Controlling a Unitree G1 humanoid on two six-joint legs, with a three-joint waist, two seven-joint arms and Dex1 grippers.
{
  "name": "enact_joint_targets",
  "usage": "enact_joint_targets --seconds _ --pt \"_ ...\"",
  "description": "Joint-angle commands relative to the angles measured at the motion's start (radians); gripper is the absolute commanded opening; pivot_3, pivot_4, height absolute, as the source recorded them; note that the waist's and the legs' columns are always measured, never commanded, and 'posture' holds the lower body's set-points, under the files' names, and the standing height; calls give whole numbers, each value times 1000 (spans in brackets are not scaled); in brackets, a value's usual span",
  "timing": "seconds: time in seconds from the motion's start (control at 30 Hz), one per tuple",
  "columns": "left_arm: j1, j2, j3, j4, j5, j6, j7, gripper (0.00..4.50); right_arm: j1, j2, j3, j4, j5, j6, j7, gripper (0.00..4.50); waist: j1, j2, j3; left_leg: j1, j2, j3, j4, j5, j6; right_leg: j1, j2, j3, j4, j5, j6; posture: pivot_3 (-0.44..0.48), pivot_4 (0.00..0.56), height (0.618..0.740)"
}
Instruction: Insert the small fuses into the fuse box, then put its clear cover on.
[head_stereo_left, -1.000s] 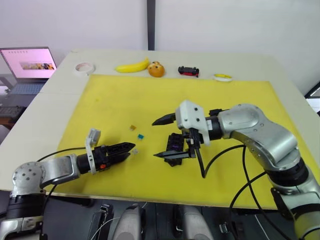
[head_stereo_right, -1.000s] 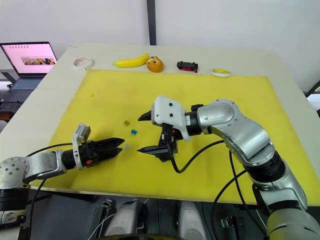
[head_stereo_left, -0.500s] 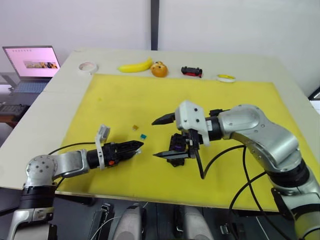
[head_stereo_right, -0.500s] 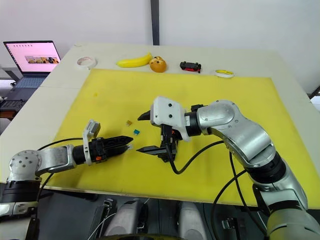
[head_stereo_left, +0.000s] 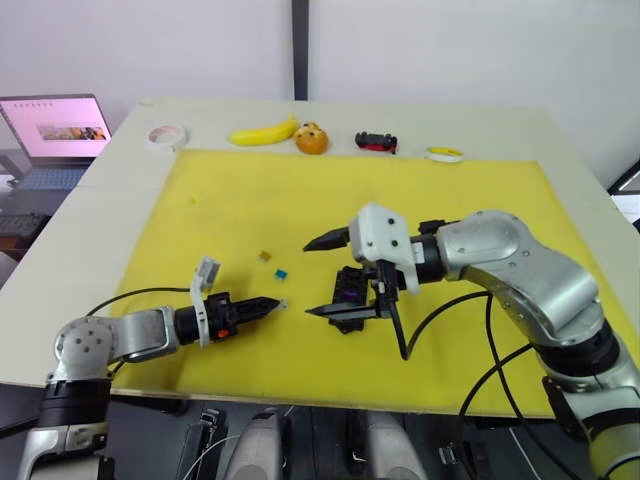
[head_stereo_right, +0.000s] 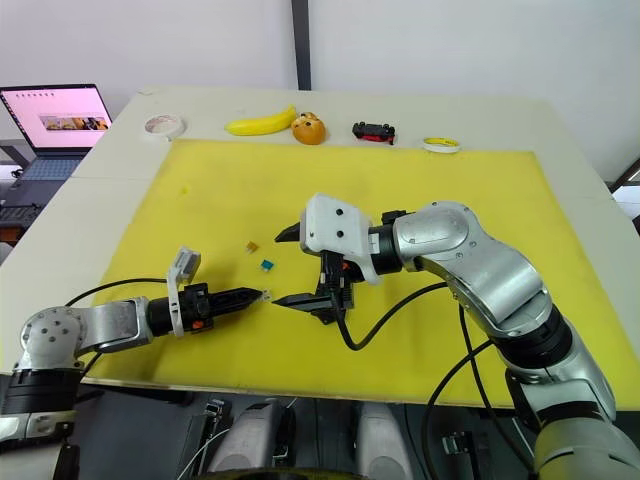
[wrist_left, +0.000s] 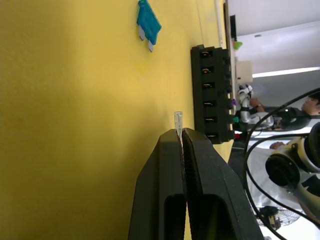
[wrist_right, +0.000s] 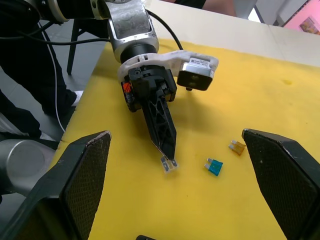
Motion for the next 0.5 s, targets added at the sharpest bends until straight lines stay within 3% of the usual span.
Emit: enact_joint_targets --seconds 0.03,0.23,0.5 --pt "16 21 54 -62 -20 -22 -50 29 -8 2 -29 -26 11 -8 -5 4500 -1 0 0 0 0 0 0 0 0 0 0 0 0 0 0 0 150 737" --pt "-50 -22 122 -195 -71 -153 -73 29 28 123 -171 0 198 126 -122 4500 2 0 1 -6 1 0 0 0 0 -5 -1 0 0 0 0 0 150 737" --pt "-177 -104 103 -319 -202 -308 0 29 48 378 -482 108 664 368 -533 4500 -1 0 1 -15 -1 0 1 0 -1 -14 -3 -1 0 2 1 0 150 737"
